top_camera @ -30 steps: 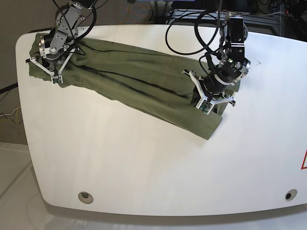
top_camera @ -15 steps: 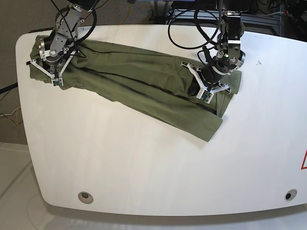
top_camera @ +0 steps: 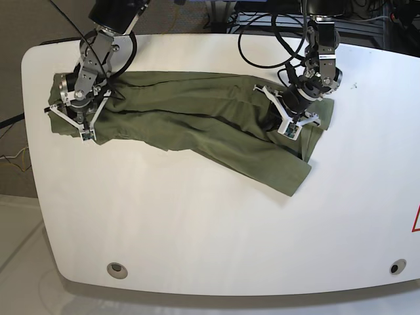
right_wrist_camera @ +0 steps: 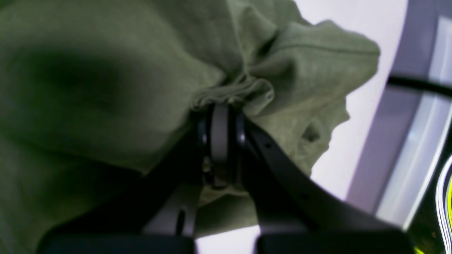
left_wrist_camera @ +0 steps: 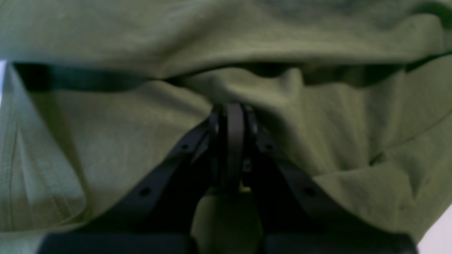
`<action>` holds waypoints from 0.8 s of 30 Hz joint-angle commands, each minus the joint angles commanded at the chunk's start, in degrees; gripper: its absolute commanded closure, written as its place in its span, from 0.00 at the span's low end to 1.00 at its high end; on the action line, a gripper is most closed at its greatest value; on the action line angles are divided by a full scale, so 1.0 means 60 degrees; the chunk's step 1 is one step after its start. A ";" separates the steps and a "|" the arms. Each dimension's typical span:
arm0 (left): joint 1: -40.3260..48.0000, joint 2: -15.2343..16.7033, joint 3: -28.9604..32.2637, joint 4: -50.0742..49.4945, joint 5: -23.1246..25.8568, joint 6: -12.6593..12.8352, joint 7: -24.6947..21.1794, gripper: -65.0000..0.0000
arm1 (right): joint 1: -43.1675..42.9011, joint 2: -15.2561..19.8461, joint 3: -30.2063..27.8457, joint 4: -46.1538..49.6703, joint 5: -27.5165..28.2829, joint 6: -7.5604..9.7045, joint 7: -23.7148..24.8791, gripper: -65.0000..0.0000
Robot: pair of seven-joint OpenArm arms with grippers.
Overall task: Fold the T-shirt properly
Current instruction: 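Pull the strip straight between both grippers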
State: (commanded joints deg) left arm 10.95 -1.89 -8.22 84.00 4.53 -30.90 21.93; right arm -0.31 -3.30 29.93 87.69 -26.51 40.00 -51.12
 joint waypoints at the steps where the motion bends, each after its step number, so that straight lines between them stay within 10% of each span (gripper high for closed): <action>1: 0.0000 -0.0088 -0.0088 0.0000 0.0000 0.0000 0.0000 0.99 | 0.0117 0.0000 0.0000 -0.0117 0.0000 0.0000 0.0000 1.00; 24: -0.0513 -0.0952 -0.1963 -0.0381 -0.0015 -0.0571 -0.0015 0.99 | 0.0586 -0.0747 0.0000 -0.0659 -0.0029 0.0000 0.0000 1.00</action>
State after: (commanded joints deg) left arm 7.87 -7.60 -20.00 81.71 4.44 -34.33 21.85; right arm 3.21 -7.78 29.93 83.74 -26.68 40.00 -51.12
